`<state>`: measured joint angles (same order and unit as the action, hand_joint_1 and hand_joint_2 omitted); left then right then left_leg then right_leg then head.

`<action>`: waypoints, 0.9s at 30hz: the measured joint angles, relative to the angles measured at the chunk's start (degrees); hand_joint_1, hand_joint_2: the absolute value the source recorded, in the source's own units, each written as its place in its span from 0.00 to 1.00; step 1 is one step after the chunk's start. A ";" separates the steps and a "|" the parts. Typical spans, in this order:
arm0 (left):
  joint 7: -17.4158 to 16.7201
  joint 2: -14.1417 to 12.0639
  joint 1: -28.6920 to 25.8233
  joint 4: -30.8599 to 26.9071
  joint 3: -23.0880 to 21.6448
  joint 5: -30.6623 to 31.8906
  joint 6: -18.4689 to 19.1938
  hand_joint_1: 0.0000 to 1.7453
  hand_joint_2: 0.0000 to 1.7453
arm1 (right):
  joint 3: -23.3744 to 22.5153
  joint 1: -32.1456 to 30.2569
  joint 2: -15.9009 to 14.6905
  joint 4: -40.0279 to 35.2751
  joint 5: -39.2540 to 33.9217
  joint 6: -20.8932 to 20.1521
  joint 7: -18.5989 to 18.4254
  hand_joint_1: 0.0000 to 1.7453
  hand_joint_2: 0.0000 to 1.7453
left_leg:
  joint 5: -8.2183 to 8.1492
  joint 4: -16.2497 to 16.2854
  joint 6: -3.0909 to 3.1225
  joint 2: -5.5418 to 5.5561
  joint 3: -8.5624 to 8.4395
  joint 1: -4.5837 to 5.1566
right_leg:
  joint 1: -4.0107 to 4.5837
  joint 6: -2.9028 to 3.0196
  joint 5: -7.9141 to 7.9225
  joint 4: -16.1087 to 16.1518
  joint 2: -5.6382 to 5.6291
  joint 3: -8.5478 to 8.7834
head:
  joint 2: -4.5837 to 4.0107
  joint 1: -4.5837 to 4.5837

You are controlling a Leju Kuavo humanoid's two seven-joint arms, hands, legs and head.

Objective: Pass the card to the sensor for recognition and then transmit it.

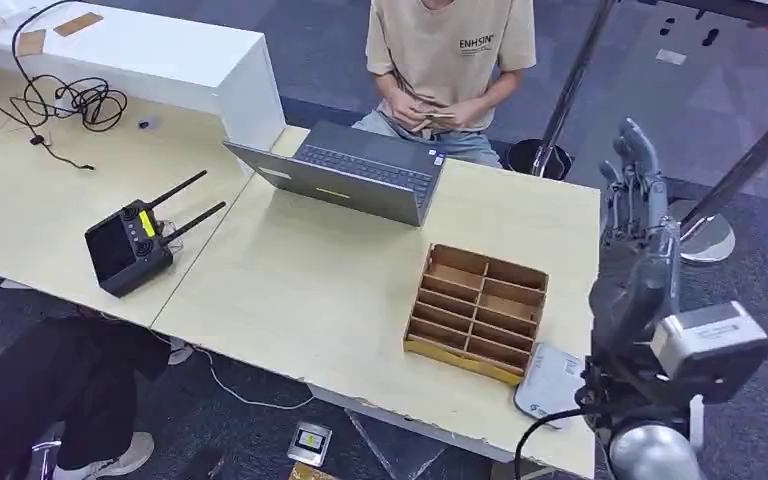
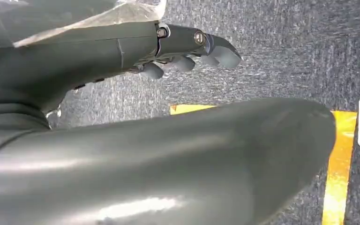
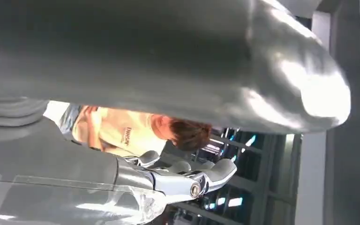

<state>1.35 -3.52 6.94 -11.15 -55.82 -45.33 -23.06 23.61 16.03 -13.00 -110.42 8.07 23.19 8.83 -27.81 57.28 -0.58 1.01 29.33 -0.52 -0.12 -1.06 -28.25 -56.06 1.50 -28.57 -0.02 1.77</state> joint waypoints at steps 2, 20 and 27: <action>0.42 0.18 0.01 0.00 -0.02 0.15 -0.17 0.00 0.00 | -0.07 -0.34 -0.02 -0.48 0.00 0.06 0.04 0.00 0.00 | 0.00 0.00 0.00 0.00 0.00 0.00 | 0.00 0.00 0.00 0.00 0.00 0.00 | 0.00 -0.02; 0.00 1.14 0.04 0.00 -0.11 -0.24 0.77 0.00 0.00 | 0.02 -2.50 0.57 -0.74 -0.02 -0.39 1.38 0.00 0.00 | 0.00 0.00 0.00 0.00 -0.01 0.00 | 0.00 0.00 0.00 0.00 0.00 0.00 | 0.00 0.00; 0.04 0.98 0.03 0.00 -0.11 -0.42 1.36 0.00 0.00 | -0.13 -4.19 0.79 -0.74 -0.42 0.17 1.44 0.00 0.00 | 0.00 0.00 0.00 0.00 -0.01 0.00 | 0.00 0.00 0.00 0.00 0.00 0.01 | 0.00 -0.02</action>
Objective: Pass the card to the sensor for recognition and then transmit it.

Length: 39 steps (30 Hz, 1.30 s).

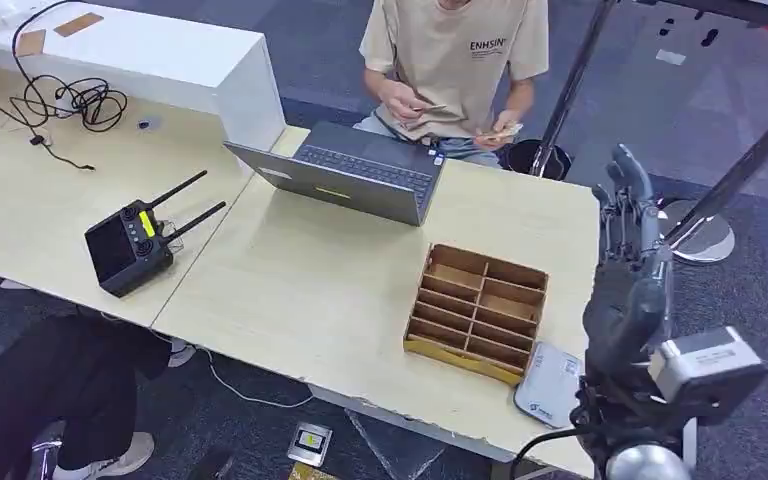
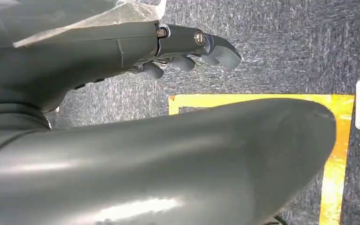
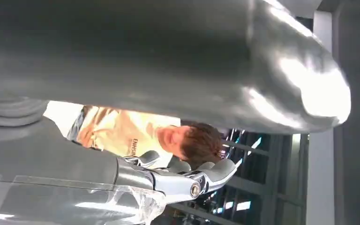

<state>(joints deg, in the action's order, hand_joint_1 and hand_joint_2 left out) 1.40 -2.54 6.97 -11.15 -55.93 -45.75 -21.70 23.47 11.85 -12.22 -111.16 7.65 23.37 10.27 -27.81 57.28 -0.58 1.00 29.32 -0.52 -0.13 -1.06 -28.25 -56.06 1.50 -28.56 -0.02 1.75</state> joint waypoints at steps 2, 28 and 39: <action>-0.02 0.00 0.00 0.00 0.00 0.00 0.00 0.00 0.00 | -0.28 -0.39 0.00 -0.02 -0.04 0.09 0.00 0.00 0.00 | 0.00 0.00 0.00 0.00 0.00 0.00 | 0.00 0.00 0.00 0.00 0.00 0.00 | 0.00 0.02; 0.85 -0.81 -0.01 0.04 0.00 -1.14 0.04 0.00 0.00 | -2.45 -3.20 -1.59 0.07 6.62 2.95 -6.05 0.00 0.00 | 0.00 0.00 0.00 0.00 0.01 0.01 | 0.00 0.00 0.00 0.00 0.00 0.00 | 0.00 0.02; 0.87 -0.81 -0.01 0.04 0.02 -2.27 -0.55 0.00 0.00 | -2.58 -2.34 -2.97 2.38 18.03 3.10 -12.18 0.00 0.00 | 0.00 -0.01 0.00 0.00 0.02 0.00 | 0.00 0.00 0.00 0.00 0.00 0.01 | 0.00 0.02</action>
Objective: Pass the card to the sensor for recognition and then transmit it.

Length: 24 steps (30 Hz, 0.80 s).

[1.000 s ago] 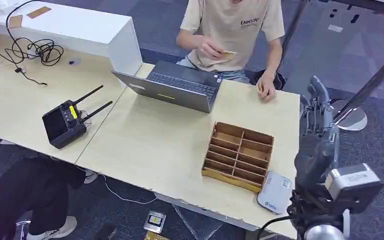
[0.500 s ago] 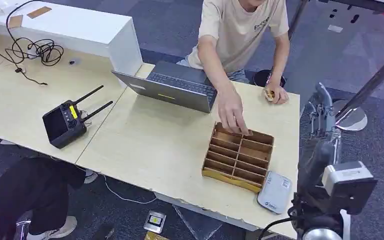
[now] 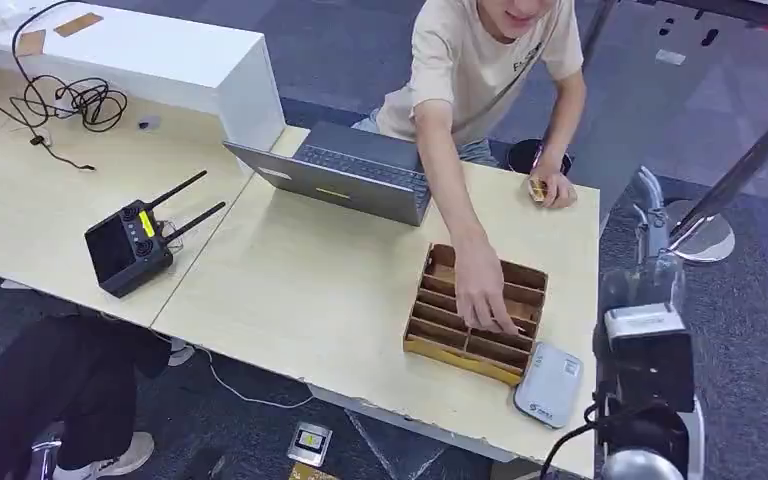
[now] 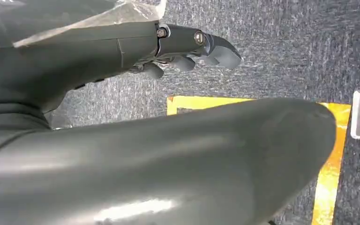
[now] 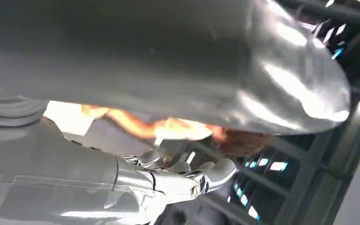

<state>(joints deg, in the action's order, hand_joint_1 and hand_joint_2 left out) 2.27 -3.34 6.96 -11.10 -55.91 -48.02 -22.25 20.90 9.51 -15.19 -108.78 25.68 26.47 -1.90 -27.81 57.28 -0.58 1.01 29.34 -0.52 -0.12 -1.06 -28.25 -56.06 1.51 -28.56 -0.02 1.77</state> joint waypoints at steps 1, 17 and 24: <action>-0.02 0.00 0.00 0.00 0.00 -0.02 -0.04 0.00 0.00 | 0.00 0.04 -0.09 0.37 0.50 0.11 -0.35 0.00 0.00 | 0.00 0.00 0.00 0.00 0.00 0.00 | 0.00 0.00 0.00 0.00 0.00 0.00 | 0.00 -0.02; -0.50 -1.16 0.05 0.02 0.11 -0.20 0.09 0.00 0.00 | 0.66 -0.40 -0.85 5.55 4.30 2.03 -2.99 0.00 0.00 | -0.01 -0.01 0.00 0.00 0.02 -0.01 | 0.00 0.01 -0.03 0.00 0.00 -0.03 | 0.00 0.00; -0.61 -1.42 0.05 0.02 0.15 -0.35 -0.02 0.00 0.00 | 1.07 -2.29 -1.73 7.43 4.28 2.14 -2.60 0.00 1.00 | -0.02 -0.01 0.00 0.00 0.04 0.00 | 0.00 0.00 -0.03 0.00 0.00 -0.03 | 0.00 0.00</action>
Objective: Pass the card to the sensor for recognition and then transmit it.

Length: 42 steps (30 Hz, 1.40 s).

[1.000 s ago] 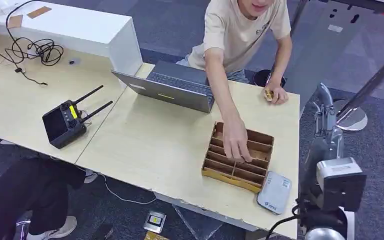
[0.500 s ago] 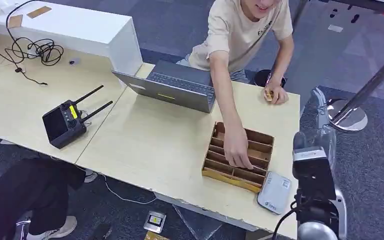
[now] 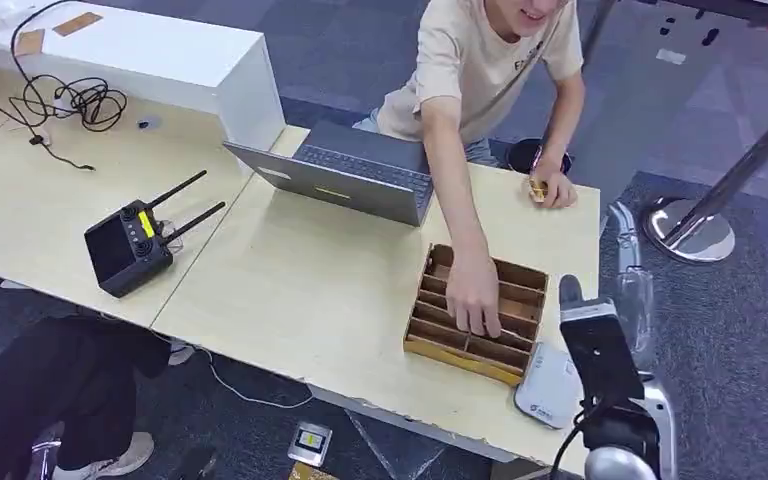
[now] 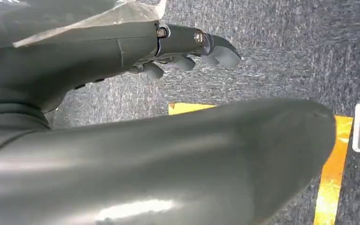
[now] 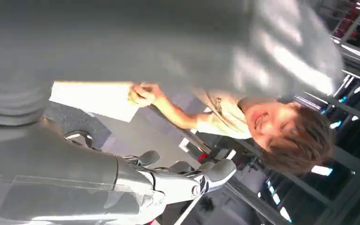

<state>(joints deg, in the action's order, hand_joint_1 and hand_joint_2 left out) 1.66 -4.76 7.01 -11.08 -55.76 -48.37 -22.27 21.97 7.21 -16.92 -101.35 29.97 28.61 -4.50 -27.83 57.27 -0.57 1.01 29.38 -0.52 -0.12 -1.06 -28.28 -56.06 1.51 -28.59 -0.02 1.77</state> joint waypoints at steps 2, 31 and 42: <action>-0.33 -0.04 -0.02 0.00 0.00 -0.02 -0.02 0.00 0.00 | 0.28 -0.27 -0.22 0.41 -0.07 -0.44 0.13 0.00 1.00 | 0.00 0.00 0.00 0.00 0.00 0.00 | 0.00 0.00 0.00 0.00 0.00 -0.01 | 0.00 0.00; 0.09 -0.07 -0.02 0.00 0.00 -0.35 -0.55 0.00 0.00 | 3.65 -0.48 -2.86 4.66 12.50 -0.22 -4.04 0.00 1.00 | 0.00 0.00 0.00 0.00 -0.01 0.00 | 0.00 0.00 0.00 0.00 0.00 0.00 | 0.00 0.02; 1.09 0.13 -0.03 0.00 0.00 -0.15 -0.46 0.00 0.00 | 5.11 1.04 -3.19 5.62 12.72 -1.70 -3.96 0.00 1.00 | 0.00 0.00 0.00 0.00 0.00 0.00 | 0.00 0.00 0.00 0.00 0.00 0.00 | 0.00 0.00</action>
<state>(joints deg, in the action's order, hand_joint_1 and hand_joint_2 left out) 2.75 -4.63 6.98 -11.08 -55.76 -48.52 -22.73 27.08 8.25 -20.11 -95.73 42.69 26.91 -8.46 -27.83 57.27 -0.57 1.01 29.37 -0.51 -0.13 -1.06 -28.28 -56.06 1.51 -28.59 -0.02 1.77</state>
